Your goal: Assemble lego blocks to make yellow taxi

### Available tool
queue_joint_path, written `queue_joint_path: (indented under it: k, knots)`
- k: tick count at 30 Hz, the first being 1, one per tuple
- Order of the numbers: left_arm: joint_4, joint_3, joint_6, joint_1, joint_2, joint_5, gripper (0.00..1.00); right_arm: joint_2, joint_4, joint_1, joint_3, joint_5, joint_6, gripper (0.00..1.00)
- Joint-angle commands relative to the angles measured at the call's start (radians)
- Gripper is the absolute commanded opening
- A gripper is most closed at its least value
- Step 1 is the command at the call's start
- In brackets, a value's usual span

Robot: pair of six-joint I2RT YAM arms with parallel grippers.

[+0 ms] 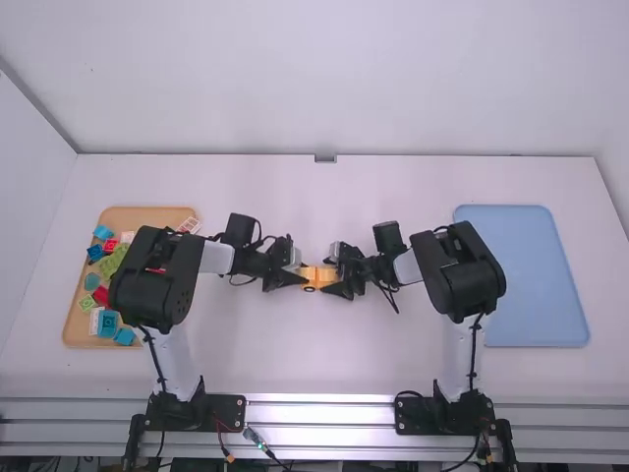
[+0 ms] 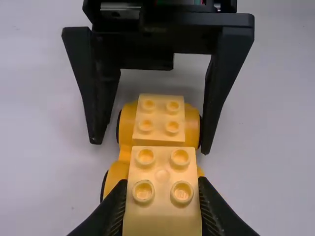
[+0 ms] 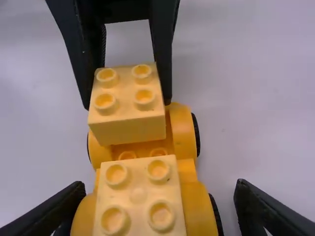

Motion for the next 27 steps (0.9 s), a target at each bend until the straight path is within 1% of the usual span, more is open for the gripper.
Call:
queue_joint_path:
  k: [1,3,6,11,20,27]
  knots:
    - [0.006,0.018,-0.007,-0.002,-0.002,0.024,0.12,0.019,0.005,-0.002,0.004,-0.016,-0.015,0.75]
    - [0.005,0.018,-0.008,-0.003,0.0,0.022,0.12,0.019,-0.006,-0.002,0.002,-0.017,-0.042,0.69]
    - [0.015,0.016,-0.009,-0.006,0.002,0.023,0.13,0.019,-0.01,0.0,0.003,-0.016,-0.048,0.67]
    - [0.025,0.016,-0.009,-0.015,0.002,0.015,0.12,0.019,-0.011,0.0,0.003,-0.017,-0.048,0.6]
    - [0.027,0.015,-0.009,-0.018,0.002,0.019,0.12,0.019,-0.014,0.0,0.003,-0.016,-0.048,0.6]
    - [0.054,0.015,-0.01,-0.047,0.026,0.012,0.12,0.019,-0.014,-0.001,0.003,-0.011,-0.048,0.59]
